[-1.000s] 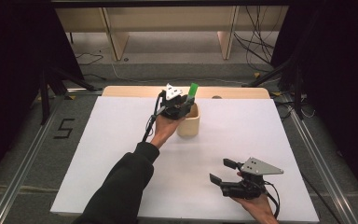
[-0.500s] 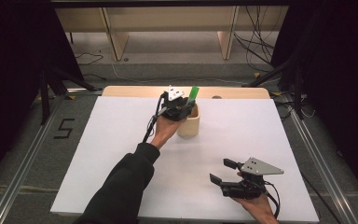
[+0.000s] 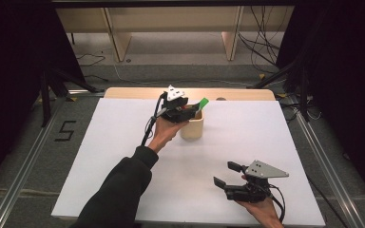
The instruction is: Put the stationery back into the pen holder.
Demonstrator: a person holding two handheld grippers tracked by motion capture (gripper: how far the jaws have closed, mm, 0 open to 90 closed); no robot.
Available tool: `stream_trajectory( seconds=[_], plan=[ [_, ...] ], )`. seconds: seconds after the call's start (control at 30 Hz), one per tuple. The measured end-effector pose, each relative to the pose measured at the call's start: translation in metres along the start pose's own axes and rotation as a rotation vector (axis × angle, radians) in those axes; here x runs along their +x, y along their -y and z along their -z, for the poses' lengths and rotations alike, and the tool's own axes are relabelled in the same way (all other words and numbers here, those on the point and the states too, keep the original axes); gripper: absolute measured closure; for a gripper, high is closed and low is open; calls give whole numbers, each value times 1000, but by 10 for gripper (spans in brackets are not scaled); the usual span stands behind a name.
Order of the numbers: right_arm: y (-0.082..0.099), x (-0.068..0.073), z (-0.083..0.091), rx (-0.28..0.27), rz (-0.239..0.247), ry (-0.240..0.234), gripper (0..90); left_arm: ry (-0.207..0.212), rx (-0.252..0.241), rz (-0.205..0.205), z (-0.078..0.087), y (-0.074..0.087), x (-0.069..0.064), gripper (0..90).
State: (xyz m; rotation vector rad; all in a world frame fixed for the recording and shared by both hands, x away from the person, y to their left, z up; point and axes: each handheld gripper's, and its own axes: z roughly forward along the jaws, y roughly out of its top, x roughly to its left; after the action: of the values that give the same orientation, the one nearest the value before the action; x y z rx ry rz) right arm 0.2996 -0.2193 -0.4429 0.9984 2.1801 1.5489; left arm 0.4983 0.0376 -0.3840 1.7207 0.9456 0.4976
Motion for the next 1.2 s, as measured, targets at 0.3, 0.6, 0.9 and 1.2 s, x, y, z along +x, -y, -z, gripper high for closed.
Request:
stream_trajectory(
  seconds=[0.3, 0.6, 0.9, 1.2],
  plan=[
    [0, 0, 0, -3, -1, 0, 234, -4, 11, -8, 2, -1, 3, 459],
    [0, -1, 0, 0, 0, 2, 233, 2, 18, -9, 10, -5, 8, 473],
    [0, -1, 0, 0, -1, -1, 233, 21, 94, -40, 9, -4, 8, 571],
    [0, 0, -1, 1, -3, -2, 233, 28, 261, -104, 1, 0, 1, 893]
  ],
)
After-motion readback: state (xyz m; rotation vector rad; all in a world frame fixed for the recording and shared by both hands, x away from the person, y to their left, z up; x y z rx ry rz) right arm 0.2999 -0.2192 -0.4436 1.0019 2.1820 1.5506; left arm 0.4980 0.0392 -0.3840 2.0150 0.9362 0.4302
